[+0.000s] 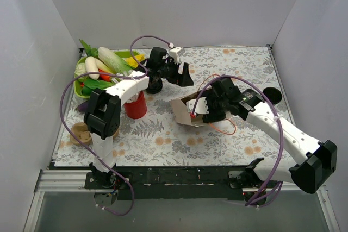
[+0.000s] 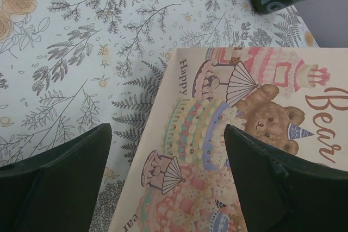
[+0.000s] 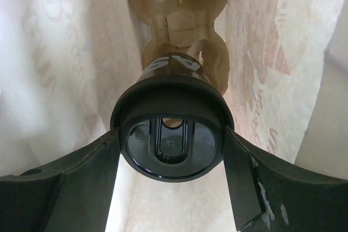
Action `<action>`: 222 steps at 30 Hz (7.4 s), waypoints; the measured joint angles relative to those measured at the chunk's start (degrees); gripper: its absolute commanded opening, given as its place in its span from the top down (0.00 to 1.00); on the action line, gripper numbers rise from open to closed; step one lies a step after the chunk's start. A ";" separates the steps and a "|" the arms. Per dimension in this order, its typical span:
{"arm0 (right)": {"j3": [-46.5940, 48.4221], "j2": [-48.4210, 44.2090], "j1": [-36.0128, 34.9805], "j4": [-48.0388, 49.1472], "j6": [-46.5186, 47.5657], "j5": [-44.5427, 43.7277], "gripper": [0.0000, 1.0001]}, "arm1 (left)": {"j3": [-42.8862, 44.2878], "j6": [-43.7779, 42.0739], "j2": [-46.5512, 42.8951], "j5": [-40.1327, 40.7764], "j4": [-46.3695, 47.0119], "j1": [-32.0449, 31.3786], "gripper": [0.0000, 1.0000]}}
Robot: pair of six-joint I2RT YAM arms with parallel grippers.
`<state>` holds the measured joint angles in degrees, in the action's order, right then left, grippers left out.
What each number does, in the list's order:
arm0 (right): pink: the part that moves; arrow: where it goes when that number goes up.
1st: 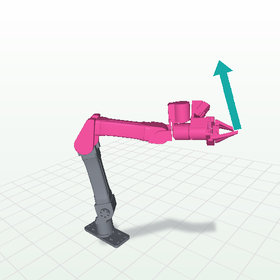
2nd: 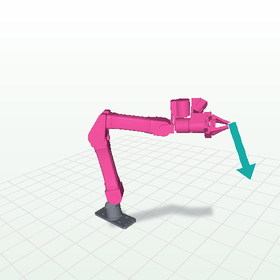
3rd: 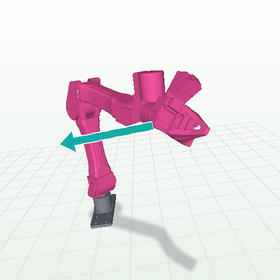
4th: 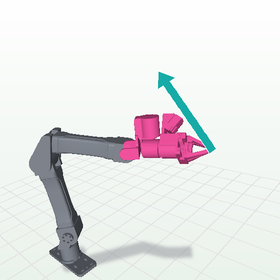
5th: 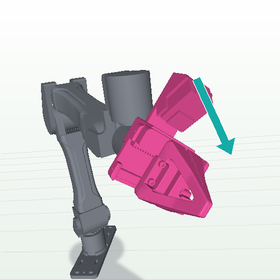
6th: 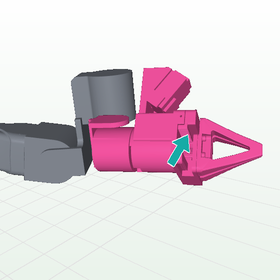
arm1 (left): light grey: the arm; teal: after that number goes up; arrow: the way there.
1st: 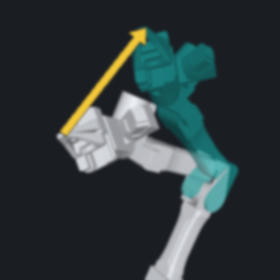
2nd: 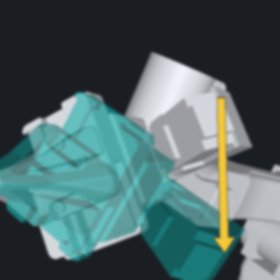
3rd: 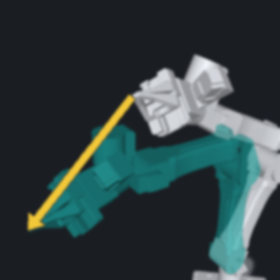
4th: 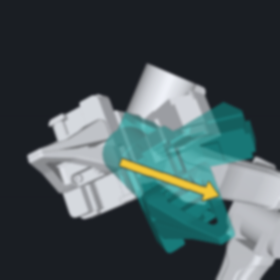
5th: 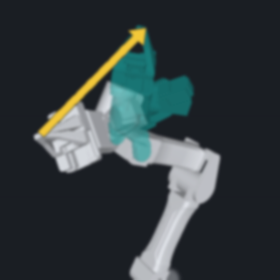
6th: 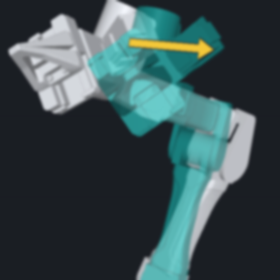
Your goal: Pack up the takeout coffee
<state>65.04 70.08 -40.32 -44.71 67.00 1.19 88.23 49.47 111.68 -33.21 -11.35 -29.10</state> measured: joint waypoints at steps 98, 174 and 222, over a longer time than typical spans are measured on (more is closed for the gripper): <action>9.22 13.70 14.53 0.22 6.80 7.80 0.99 | 11.26 -7.58 -11.98 -4.52 -26.25 -2.45 0.04; -1.68 14.23 15.96 15.10 21.00 12.92 0.99 | 31.76 -0.50 30.60 -9.57 -8.28 1.42 0.07; 30.93 37.59 12.92 -19.61 25.97 4.79 0.99 | 23.78 3.72 5.49 6.93 -5.44 4.52 0.02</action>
<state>95.96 107.68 -27.40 -64.31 92.97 5.98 112.01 53.19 117.16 -26.28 -16.80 -24.58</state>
